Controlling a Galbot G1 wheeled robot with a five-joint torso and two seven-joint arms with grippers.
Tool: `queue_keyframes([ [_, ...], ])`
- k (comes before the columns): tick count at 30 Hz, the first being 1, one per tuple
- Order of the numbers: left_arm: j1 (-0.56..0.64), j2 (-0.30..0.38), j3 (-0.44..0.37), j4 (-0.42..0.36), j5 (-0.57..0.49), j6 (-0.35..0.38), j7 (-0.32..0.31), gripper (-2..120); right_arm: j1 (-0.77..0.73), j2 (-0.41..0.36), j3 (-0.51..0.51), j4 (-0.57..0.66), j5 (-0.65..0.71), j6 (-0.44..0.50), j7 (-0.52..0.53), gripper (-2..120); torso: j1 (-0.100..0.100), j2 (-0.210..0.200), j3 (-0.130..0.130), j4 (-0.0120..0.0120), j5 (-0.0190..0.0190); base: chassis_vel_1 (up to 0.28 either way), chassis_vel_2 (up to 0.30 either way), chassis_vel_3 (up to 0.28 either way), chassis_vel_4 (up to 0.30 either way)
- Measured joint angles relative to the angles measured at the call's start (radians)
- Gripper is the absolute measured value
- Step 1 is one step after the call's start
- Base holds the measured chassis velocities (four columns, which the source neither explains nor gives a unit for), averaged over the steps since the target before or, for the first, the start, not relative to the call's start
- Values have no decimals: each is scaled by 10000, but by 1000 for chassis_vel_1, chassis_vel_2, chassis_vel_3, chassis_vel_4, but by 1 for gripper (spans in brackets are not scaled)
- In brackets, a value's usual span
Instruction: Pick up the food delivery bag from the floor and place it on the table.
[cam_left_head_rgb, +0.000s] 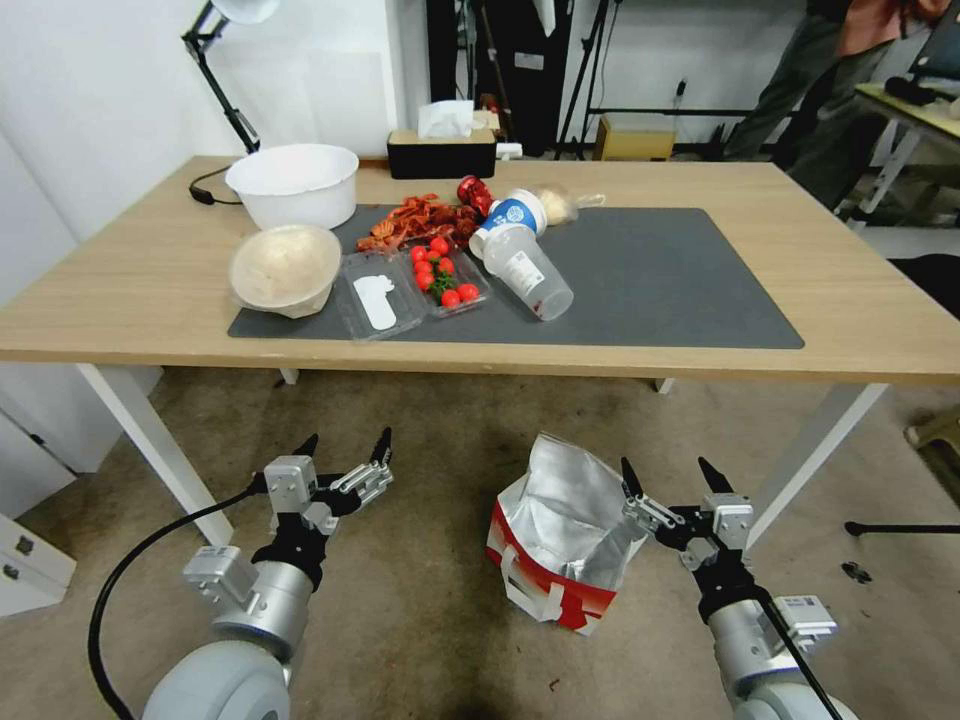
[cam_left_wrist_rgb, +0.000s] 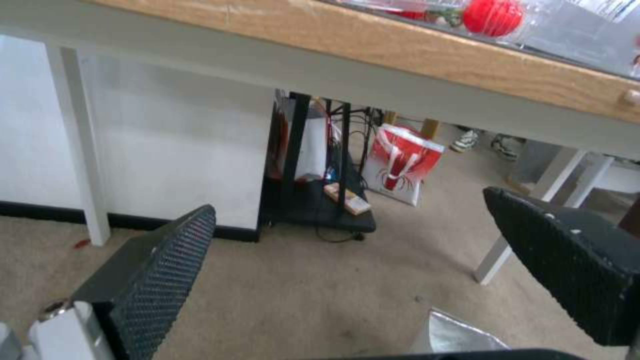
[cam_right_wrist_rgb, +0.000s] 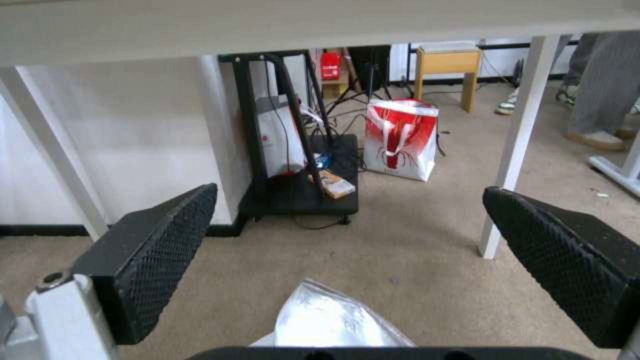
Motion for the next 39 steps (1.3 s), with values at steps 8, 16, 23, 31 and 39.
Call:
queue_keyframes([
  [8, 76, 34, -59, -24, -4, -34, 24, 100, -5, 16, -7, -15, -22, 29, -16, 100, -125, -341, -213, 0, 0, 0, 0, 0, 0],
  [16, 80, 41, -81, -30, 13, -55, 88, 100, 2, 16, -16, -20, -25, 40, -14, 100, -237, -634, -396, 0, 0, 0, 0, 0, 0],
  [23, 92, 40, -53, -29, 62, -32, 156, 100, -40, -19, 11, -13, 5, -9, 30, 100, -361, -955, -592, 0, 0, 0, 0, 0, 0],
  [31, 116, 60, -56, -56, 69, 2, 145, 100, -57, -17, -1, -14, 6, -27, 52, 100, -476, -1275, -797, 0, 0, 0, 0, 0, 0],
  [39, 120, 59, -43, -57, 73, 3, 143, 100, -60, -25, -3, -19, 5, -31, 52, 100, -584, -1571, -985, 0, 0, 0, 0, 0, 0],
])
